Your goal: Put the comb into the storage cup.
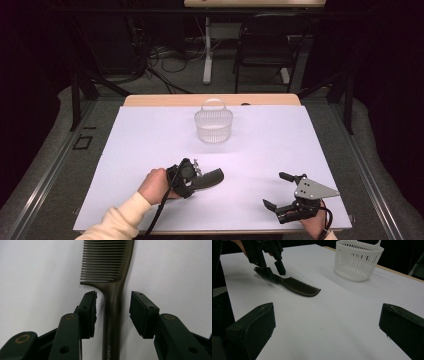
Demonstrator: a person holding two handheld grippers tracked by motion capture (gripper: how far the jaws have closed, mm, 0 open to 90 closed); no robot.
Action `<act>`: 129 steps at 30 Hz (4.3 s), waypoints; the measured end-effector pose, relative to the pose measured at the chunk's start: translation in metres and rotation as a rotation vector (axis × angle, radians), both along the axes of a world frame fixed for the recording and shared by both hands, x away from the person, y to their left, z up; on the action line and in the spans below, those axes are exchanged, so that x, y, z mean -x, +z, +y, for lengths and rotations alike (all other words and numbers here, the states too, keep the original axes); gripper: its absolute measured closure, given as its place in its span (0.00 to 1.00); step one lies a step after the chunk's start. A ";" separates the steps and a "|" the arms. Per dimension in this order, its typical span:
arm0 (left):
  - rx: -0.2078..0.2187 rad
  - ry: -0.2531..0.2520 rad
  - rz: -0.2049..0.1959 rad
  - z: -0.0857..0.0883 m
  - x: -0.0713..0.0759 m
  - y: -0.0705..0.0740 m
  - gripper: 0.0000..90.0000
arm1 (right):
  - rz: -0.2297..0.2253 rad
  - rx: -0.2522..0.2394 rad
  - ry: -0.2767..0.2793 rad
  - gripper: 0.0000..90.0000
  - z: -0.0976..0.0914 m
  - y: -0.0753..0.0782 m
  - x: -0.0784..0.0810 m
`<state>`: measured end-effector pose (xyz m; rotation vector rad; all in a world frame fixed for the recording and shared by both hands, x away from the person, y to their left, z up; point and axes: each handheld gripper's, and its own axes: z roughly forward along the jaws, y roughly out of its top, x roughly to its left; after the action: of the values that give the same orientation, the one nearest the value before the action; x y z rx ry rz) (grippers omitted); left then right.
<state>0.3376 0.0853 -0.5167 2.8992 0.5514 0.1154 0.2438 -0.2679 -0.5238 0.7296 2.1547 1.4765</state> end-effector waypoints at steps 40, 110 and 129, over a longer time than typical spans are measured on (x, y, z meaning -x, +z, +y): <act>0.092 0.035 0.030 0.016 -0.006 0.011 0.79 | -0.002 0.002 -0.002 0.00 0.000 0.000 0.000; 0.456 0.312 -0.222 0.079 -0.008 0.014 0.80 | 0.000 -0.001 -0.002 0.00 0.000 0.000 0.000; 0.471 0.342 -0.262 0.088 -0.012 0.015 0.80 | -0.003 0.001 0.001 0.00 0.000 0.000 0.000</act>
<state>0.3495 0.1729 -0.5020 2.2724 0.8819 0.3545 0.2442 -0.2681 -0.5238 0.7258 2.1539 1.4763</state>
